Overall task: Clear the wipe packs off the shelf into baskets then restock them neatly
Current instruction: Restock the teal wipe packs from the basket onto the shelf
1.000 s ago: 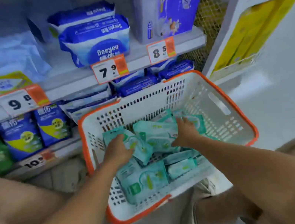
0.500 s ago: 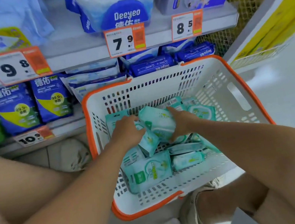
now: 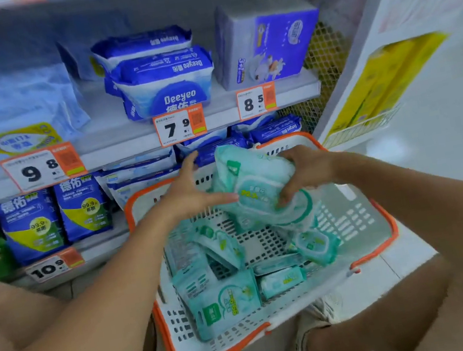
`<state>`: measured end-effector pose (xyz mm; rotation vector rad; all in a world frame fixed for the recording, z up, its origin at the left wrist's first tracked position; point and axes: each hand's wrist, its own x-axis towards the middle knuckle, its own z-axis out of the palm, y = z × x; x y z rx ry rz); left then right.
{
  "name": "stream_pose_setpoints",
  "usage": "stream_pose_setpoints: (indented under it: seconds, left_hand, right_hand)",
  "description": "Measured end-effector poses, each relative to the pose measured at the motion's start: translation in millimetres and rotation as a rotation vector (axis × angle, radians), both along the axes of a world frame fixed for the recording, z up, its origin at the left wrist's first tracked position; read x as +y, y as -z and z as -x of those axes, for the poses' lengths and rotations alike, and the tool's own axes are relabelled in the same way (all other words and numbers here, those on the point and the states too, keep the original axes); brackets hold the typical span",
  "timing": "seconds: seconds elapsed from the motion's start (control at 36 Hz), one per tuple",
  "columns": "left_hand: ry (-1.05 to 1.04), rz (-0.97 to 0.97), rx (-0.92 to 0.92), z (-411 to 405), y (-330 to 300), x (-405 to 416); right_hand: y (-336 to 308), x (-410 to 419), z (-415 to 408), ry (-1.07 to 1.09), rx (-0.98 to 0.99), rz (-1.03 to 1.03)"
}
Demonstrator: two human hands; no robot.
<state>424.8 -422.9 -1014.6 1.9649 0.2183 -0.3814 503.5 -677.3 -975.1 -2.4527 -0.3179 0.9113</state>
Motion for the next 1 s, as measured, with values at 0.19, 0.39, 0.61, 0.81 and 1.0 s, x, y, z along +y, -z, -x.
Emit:
stream_pose_setpoints:
  seconds: [0.19, 0.39, 0.61, 0.81, 1.0]
  left_hand:
    - [0.13, 0.562, -0.183, 5, -153, -22]
    - [-0.094, 0.66, -0.32, 12, -217, -14]
    - [-0.207, 0.607, -0.449, -7, -242, -7]
    - [-0.161, 0.316, -0.816, -88, -312, -19]
    - [-0.094, 0.184, -1.033, -189, -313, -18]
  right_hand:
    - [-147, -16, 22, -0.138, 0.14, -0.402]
    - [-194, -30, 22, 0.434, 0.042, -1.016]
    - [-186, 14, 6, 0.335, 0.03, -1.188]
    - [-257, 18, -61, 0.458, -0.444, -1.346]
    - [-281, 12, -139, 0.322, -0.87, -1.079]
